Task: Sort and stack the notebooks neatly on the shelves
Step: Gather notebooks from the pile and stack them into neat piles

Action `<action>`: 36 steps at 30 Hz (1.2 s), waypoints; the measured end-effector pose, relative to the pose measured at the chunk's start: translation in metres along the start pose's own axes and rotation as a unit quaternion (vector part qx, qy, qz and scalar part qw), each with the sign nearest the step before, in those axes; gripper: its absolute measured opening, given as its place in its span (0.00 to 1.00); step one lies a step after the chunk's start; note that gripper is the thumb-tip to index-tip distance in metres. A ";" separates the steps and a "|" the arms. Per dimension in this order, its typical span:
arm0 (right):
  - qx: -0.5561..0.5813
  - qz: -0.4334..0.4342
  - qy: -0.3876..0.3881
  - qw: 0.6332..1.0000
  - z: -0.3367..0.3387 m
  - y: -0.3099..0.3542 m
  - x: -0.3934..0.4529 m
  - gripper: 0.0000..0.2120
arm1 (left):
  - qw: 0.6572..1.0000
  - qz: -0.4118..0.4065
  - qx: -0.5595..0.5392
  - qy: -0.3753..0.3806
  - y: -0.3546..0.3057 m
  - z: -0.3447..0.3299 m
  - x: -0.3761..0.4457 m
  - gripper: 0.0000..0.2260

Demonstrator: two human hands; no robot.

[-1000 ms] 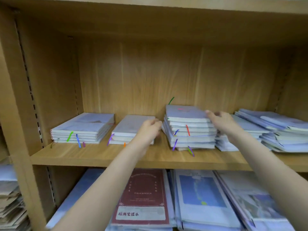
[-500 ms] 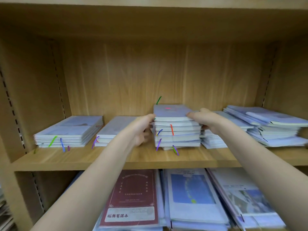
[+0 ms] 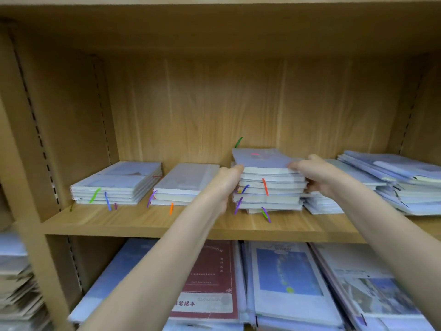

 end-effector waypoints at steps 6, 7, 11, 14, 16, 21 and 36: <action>0.060 0.008 -0.041 0.997 0.008 0.016 0.001 0.29 | 0.983 0.009 -0.182 0.009 -0.024 0.004 -0.005 0.10; 0.070 0.008 -0.037 0.997 0.007 0.021 0.000 0.28 | 0.980 0.016 -0.200 0.001 -0.027 0.007 -0.004 0.10; 0.072 -0.010 0.013 0.997 -0.004 0.027 -0.007 0.21 | 0.976 0.086 -0.198 -0.027 -0.019 0.013 0.005 0.08; 0.105 -0.044 0.018 0.993 -0.009 0.012 -0.013 0.25 | 0.983 0.106 -0.145 -0.021 -0.014 0.016 0.012 0.08; 0.149 -0.041 -0.002 0.988 -0.011 0.004 -0.012 0.27 | 0.985 0.103 -0.133 -0.030 -0.013 0.017 0.014 0.07; 0.180 -0.021 -0.004 0.983 -0.024 -0.003 -0.015 0.12 | 0.985 0.031 -0.164 -0.037 -0.009 0.017 0.012 0.09; 0.092 0.013 0.099 0.991 -0.163 0.047 -0.013 0.09 | 0.989 0.028 0.132 -0.064 -0.008 0.180 0.014 0.08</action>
Point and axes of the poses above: each hand's wrist, its own x-axis towards the middle knuckle, its own z-axis out of the back of the hand, y = z × x, the point moved 4 cm from there along x, towards the middle knuckle, and after that the axes turned 6 degrees about -z, right-handed, at the moved point
